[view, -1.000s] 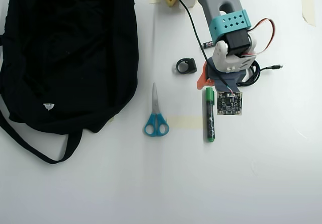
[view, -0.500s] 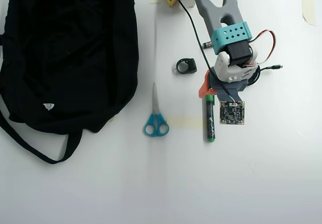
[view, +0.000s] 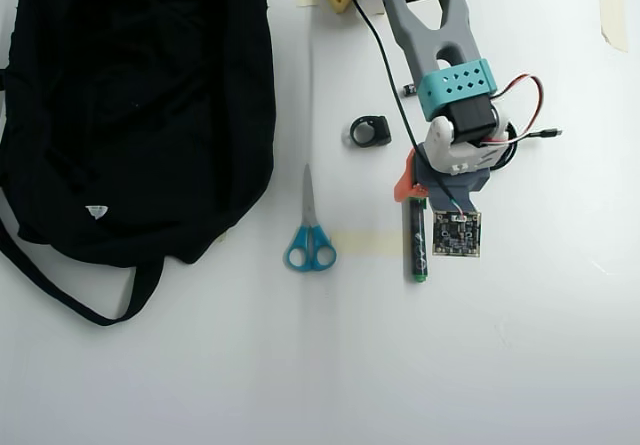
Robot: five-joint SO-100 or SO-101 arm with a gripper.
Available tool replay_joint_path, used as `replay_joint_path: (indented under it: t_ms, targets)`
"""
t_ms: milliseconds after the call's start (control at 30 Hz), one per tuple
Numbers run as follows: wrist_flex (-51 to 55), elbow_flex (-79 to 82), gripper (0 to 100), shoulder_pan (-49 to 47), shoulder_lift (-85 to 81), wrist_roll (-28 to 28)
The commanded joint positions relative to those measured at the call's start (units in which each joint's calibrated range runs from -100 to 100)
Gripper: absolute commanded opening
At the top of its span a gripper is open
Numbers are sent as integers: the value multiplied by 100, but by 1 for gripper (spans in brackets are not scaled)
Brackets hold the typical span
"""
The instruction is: Put the green marker into the black bag
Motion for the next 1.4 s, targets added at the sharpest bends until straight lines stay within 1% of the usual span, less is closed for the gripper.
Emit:
replay_joint_path:
  t_ms: [0, 267, 667, 1100, 1367]
  targets:
    - [45, -434, 24, 86, 61, -23]
    - [45, -964, 24, 116, 376, 3]
    - [-6, -1044, 23, 79, 467, 140]
    - [-32, -1107, 24, -130, 509, 98]
    - [-24, -1988, 24, -123, 1156, 108]
